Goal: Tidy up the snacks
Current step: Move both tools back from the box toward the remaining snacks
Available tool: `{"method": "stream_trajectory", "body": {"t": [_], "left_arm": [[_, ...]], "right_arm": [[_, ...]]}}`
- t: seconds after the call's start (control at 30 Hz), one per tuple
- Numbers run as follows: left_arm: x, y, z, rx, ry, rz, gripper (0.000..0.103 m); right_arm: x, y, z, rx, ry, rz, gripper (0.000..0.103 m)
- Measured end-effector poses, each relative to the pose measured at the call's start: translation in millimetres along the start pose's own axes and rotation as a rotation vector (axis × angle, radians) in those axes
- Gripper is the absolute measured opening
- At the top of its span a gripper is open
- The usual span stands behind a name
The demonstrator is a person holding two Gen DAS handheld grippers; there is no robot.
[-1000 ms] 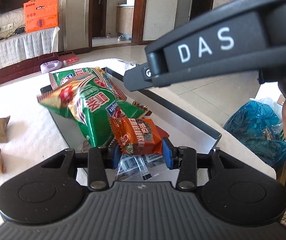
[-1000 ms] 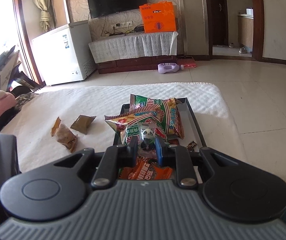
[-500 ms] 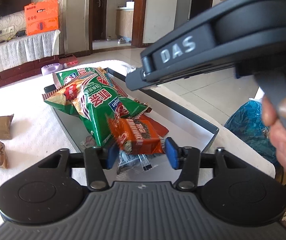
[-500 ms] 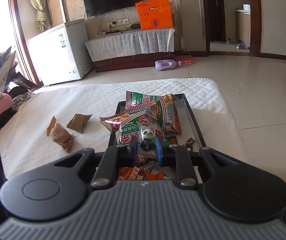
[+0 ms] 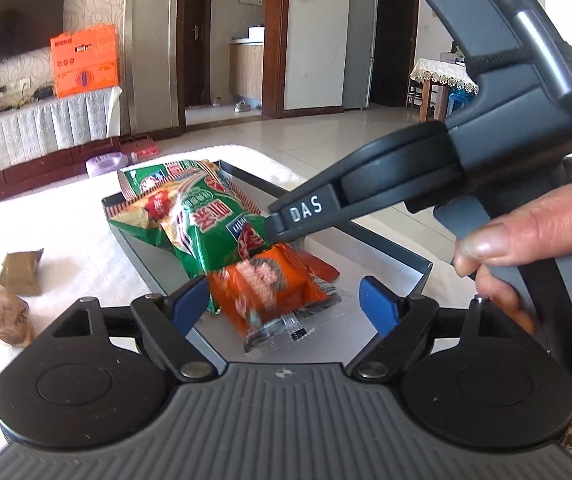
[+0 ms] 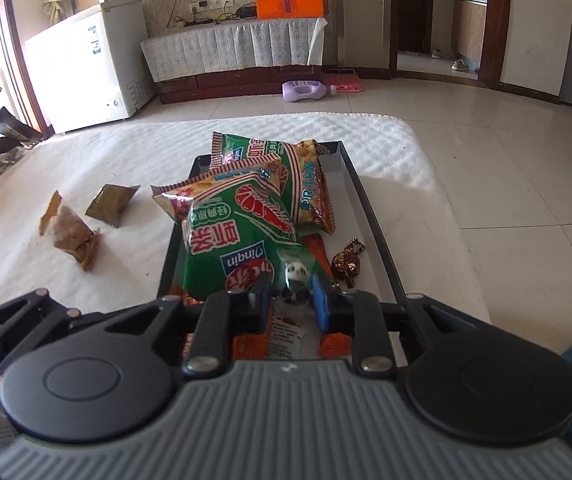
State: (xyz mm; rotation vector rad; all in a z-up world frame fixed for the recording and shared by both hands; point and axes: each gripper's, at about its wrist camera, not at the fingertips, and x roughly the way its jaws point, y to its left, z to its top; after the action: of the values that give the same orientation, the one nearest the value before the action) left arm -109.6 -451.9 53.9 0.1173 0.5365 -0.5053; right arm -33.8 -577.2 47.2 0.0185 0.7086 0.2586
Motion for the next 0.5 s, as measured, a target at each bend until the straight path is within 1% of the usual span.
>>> {"method": "stream_trajectory", "body": {"t": [0.1,0.17,0.23,0.3,0.37,0.43,0.5], "left_arm": [[-3.5,3.7,0.0,0.0,-0.006,0.009,0.086],[-6.9,7.4,-0.4,-0.002,-0.01,0.027,0.086],[-17.2,10.3,0.2,-0.005,-0.024,0.067,0.086],[-34.0,17.9,1.5,-0.002,-0.059,0.149,0.086],[-50.9,30.6,-0.1,0.011,-0.082,0.246,0.087],[-60.2,47.6,-5.9,0.019,-0.083,0.329,0.087],[-59.5,68.8,-11.8,-0.004,-0.053,0.388,0.087]], "right_arm": [[-1.3,0.3,-0.1,-0.009,-0.006,-0.02,0.048],[-4.5,-0.7,0.6,-0.011,-0.022,-0.027,0.048],[-8.6,-2.8,1.8,0.002,-0.046,-0.033,0.048],[-15.3,-4.5,4.1,0.017,-0.084,-0.038,0.048],[-23.4,-4.5,6.0,0.028,-0.129,-0.037,0.048],[-31.2,-1.8,8.4,0.028,-0.171,-0.026,0.048],[-35.7,4.1,11.7,0.015,-0.2,-0.014,0.048]]}}
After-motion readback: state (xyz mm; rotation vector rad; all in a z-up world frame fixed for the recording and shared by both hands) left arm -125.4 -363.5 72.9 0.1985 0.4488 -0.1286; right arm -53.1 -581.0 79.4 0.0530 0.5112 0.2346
